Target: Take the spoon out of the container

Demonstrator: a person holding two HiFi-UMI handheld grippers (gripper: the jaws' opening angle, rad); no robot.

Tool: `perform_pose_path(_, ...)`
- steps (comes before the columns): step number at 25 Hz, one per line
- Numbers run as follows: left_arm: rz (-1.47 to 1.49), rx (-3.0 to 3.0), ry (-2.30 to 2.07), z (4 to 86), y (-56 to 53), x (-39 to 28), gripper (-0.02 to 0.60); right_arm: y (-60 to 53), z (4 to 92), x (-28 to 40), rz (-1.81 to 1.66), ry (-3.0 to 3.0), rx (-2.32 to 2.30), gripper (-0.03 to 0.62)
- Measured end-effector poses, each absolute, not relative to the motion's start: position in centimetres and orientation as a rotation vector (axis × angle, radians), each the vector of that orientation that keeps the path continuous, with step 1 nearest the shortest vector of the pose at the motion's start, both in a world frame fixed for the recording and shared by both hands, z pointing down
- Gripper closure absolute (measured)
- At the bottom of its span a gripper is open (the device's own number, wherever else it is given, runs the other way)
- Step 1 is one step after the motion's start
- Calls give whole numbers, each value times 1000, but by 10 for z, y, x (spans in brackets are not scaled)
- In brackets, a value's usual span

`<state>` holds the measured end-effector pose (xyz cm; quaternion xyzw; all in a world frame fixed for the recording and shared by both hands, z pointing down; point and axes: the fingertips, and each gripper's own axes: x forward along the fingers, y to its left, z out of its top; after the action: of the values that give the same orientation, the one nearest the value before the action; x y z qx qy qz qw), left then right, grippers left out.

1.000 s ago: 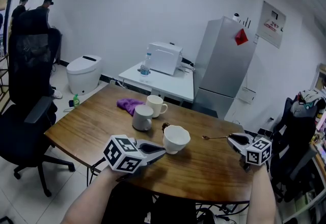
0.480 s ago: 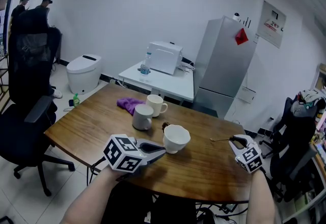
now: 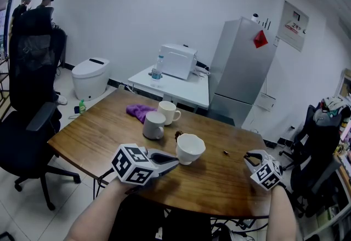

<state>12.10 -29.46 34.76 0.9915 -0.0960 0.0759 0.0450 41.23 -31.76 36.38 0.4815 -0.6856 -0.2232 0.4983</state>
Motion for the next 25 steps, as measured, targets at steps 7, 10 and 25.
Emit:
perform_pose_path(7,232,3029,-293,347,-294,121,569,-309,389,416,-342,-1721,1078,543)
perform_pose_path(10,231,3030,-293,347,-294,120,569,-310,390,418,-194,-1797,1115,543)
perform_pose_path(25,231,3029,-293,349,-294,120,569,-312,415,429,219,-1910,1198,542)
